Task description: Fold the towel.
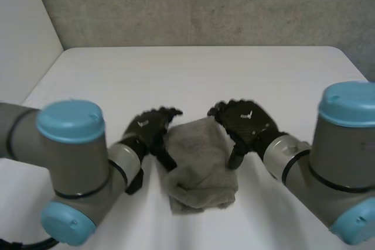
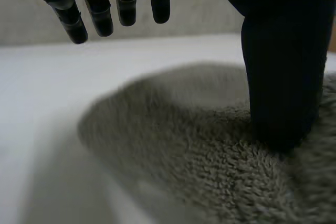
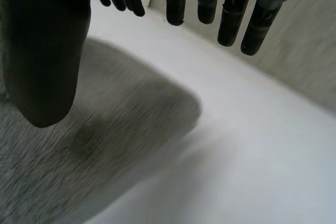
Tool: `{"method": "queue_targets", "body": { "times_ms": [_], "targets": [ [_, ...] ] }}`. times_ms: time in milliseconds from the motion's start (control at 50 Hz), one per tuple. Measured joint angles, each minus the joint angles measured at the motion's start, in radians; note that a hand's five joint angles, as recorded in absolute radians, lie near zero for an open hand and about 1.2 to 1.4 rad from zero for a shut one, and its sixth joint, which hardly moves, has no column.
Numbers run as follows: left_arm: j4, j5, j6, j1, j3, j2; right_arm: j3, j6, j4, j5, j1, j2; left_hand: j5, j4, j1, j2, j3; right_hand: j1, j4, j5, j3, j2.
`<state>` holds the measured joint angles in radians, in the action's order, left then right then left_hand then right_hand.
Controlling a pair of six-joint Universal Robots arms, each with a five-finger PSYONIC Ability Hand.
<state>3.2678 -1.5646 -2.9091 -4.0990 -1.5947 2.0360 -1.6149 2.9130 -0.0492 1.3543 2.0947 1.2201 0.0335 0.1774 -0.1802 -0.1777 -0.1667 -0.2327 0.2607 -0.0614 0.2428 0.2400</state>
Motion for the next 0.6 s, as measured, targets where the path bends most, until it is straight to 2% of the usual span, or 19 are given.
{"method": "queue_targets", "body": {
  "times_ms": [100,240,400,500,600],
  "targets": [
    [0.002,-0.047,-0.037,0.020,-0.005,0.065,0.041,0.011,0.023,-0.029,0.000,-0.134,0.000,0.000,0.000,0.000,0.000,0.000,0.000,0.000,0.000,0.000],
    [0.004,-0.074,-0.121,0.021,-0.002,0.073,0.084,0.007,0.053,-0.028,0.004,-0.184,-0.003,-0.002,0.000,0.002,0.000,0.001,0.000,0.000,0.000,0.000],
    [-0.023,-0.084,-0.188,0.018,0.076,-0.099,0.148,0.029,0.117,0.009,-0.019,0.010,-0.003,-0.004,0.000,0.005,0.000,0.001,0.000,0.000,0.000,0.000],
    [-0.109,-0.095,-0.191,0.005,0.171,-0.235,0.190,0.073,0.135,0.099,-0.057,0.142,-0.003,-0.009,0.000,0.009,0.000,0.001,0.000,0.000,0.000,0.000],
    [-0.253,-0.130,-0.188,-0.050,0.273,-0.328,0.235,0.095,0.182,0.200,-0.111,0.242,-0.003,-0.011,0.005,0.011,0.000,0.001,0.000,0.000,0.000,0.000]
  ]
}}
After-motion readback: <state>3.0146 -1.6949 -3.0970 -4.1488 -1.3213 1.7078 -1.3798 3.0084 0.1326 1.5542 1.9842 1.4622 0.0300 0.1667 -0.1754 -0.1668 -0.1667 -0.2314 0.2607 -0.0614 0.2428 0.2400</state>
